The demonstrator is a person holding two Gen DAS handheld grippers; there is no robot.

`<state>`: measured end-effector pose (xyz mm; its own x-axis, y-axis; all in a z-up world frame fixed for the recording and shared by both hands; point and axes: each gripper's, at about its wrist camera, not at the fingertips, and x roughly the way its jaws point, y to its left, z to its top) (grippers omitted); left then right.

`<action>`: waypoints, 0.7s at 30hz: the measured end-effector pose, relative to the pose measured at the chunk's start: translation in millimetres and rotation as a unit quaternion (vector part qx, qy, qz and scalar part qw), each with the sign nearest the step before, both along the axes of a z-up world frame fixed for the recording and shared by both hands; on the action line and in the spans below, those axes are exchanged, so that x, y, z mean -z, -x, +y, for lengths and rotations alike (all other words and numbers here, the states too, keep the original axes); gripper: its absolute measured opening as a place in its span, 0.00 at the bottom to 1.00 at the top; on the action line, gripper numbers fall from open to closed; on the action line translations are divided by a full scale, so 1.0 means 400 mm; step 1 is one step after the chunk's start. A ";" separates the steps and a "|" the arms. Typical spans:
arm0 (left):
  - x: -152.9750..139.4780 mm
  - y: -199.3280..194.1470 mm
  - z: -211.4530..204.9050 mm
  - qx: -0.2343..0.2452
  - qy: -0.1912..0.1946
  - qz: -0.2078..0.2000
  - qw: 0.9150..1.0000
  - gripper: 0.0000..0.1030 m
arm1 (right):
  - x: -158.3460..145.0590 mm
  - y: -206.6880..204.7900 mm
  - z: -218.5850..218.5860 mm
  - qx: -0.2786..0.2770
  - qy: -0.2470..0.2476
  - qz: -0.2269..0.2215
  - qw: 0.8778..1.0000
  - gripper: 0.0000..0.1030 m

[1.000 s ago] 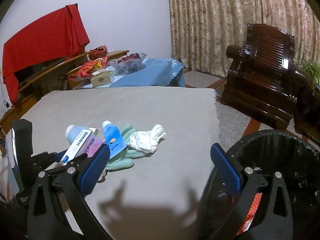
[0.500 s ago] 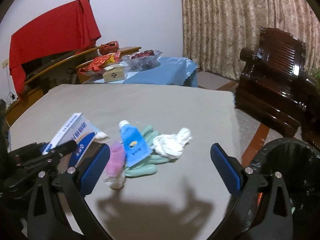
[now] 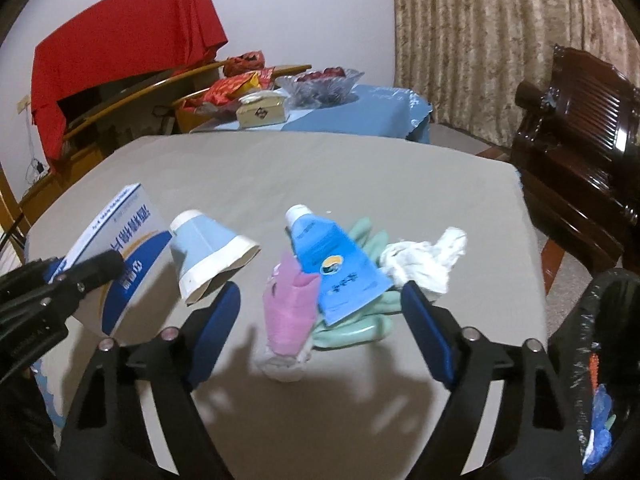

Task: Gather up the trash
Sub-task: 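Grasp the white alcohol pads box with the left tool while the right grasps the pink sponge, then carry the box and pink sponge over the trash bin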

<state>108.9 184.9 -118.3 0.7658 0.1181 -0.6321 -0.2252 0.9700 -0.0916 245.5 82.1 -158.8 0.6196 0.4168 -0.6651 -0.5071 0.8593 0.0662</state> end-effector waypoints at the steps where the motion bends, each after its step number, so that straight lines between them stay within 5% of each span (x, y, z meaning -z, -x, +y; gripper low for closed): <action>1: 0.001 0.002 0.001 0.000 0.000 0.000 1.000 0.29 | 0.004 0.000 0.006 -0.002 0.002 0.002 1.000 0.71; 4: 0.002 0.008 0.005 -0.001 0.000 0.001 1.000 0.29 | 0.013 -0.002 0.022 -0.009 0.007 0.010 1.000 0.61; 11: -0.003 0.011 0.009 -0.001 0.003 -0.002 1.000 0.29 | 0.030 0.006 0.050 -0.033 0.020 0.028 0.999 0.19; 21: -0.036 0.023 -0.012 -0.001 -0.006 -0.011 1.000 0.29 | -0.043 0.033 0.020 -0.033 -0.006 0.014 0.999 0.14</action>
